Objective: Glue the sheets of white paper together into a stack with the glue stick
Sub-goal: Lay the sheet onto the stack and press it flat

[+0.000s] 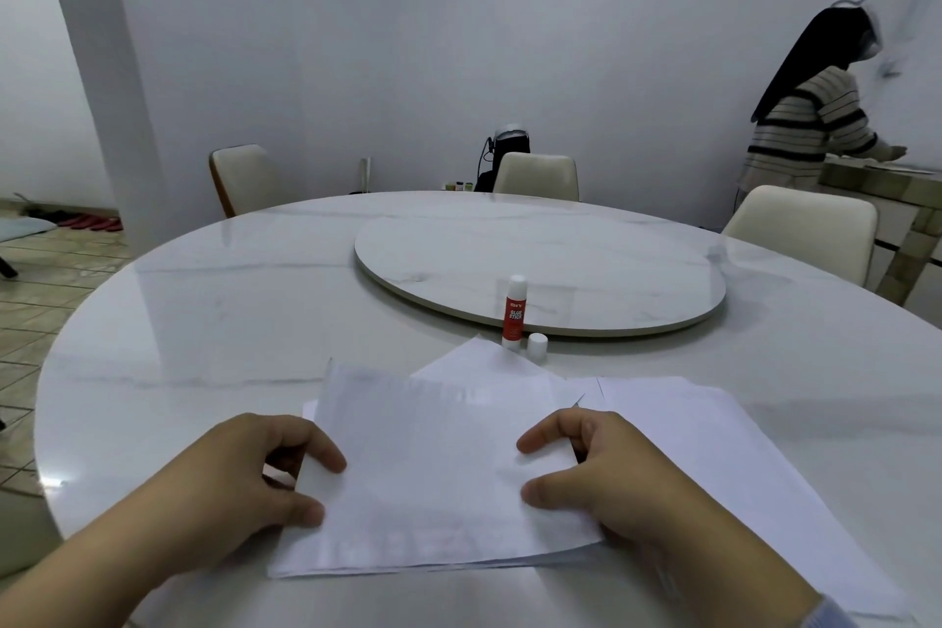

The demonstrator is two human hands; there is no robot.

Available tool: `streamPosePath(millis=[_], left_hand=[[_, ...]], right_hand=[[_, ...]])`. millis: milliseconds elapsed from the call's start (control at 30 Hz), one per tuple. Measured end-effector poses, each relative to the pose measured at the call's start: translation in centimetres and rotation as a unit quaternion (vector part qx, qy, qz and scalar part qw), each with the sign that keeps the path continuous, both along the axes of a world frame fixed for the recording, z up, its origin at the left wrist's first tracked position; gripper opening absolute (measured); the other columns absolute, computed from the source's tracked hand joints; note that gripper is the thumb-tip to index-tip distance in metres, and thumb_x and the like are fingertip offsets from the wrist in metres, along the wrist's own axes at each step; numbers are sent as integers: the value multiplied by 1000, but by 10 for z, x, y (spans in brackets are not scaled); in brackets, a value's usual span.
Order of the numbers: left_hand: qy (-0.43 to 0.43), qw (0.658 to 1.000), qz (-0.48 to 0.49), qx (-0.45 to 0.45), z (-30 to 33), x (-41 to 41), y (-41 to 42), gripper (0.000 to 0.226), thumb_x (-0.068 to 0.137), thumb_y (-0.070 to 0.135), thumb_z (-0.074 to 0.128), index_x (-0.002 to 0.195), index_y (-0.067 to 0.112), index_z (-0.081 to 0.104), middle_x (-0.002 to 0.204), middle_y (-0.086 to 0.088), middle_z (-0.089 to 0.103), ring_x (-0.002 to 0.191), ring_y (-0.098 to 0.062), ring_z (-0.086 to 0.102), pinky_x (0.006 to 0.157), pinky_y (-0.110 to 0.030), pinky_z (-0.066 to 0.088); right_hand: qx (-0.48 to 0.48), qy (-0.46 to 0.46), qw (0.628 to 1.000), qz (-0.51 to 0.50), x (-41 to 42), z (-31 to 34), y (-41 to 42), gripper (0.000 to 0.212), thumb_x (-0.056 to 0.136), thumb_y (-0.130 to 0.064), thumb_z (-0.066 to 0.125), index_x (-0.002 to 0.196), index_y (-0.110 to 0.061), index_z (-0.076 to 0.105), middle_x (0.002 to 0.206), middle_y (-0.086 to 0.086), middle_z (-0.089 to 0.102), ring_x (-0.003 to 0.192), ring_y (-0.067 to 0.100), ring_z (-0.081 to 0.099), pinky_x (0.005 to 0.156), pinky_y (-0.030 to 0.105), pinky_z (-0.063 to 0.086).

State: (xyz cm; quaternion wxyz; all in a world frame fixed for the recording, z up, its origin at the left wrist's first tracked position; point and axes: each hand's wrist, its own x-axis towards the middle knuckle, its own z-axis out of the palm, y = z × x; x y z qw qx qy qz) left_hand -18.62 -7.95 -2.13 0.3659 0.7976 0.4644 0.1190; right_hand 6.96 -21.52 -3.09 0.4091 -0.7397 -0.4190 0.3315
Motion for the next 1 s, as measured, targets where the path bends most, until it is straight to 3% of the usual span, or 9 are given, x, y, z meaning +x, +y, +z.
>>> streamPosePath(millis=[133, 300, 433, 533, 867, 1000], left_hand=[[4, 1000, 2, -11, 0, -1, 1, 36, 61, 13, 83, 77, 43, 71, 93, -2, 69, 66, -10, 71, 80, -41, 57], [7, 1000, -2, -13, -1, -1, 2, 37, 60, 14, 83, 78, 44, 71, 95, 0, 68, 67, -11, 71, 81, -39, 56], [5, 1000, -2, -15, -2, -1, 2, 37, 60, 12, 82, 78, 43, 71, 94, 0, 69, 67, -12, 72, 80, -43, 57], [6, 1000, -3, -12, -1, -1, 1, 38, 60, 11, 83, 77, 43, 71, 93, 1, 69, 65, -12, 71, 79, -44, 57], [12, 1000, -22, 5, -1, -1, 0, 40, 62, 9, 81, 77, 45, 70, 94, 4, 67, 65, -8, 71, 76, -35, 57], [14, 999, -27, 16, -4, -1, 3, 42, 63, 11, 80, 79, 48, 69, 95, 5, 66, 66, -7, 71, 72, -25, 53]], right_hand=[[-3, -3, 1000, 11, -1, 1, -1, 31, 56, -16, 81, 81, -32, 74, 79, 11, 64, 63, 17, 59, 60, 27, 46], [-10, -22, 1000, 18, 0, 1, -1, 29, 58, -17, 81, 81, -32, 73, 72, 1, 57, 55, 12, 53, 50, 19, 40], [-11, -30, 999, 20, 0, 1, -1, 29, 58, -17, 81, 82, -31, 73, 75, 2, 58, 60, 15, 55, 58, 24, 44], [-11, -38, 999, 16, 1, 1, -1, 28, 59, -17, 81, 82, -31, 73, 68, -1, 53, 51, 11, 49, 47, 18, 37], [-11, -68, 998, 11, 0, -3, 1, 29, 57, -17, 79, 82, -31, 72, 71, 0, 55, 55, 13, 51, 50, 19, 39], [-13, -74, 997, 8, -1, -3, 1, 28, 58, -17, 79, 81, -32, 71, 68, -2, 54, 52, 11, 51, 46, 18, 39]])
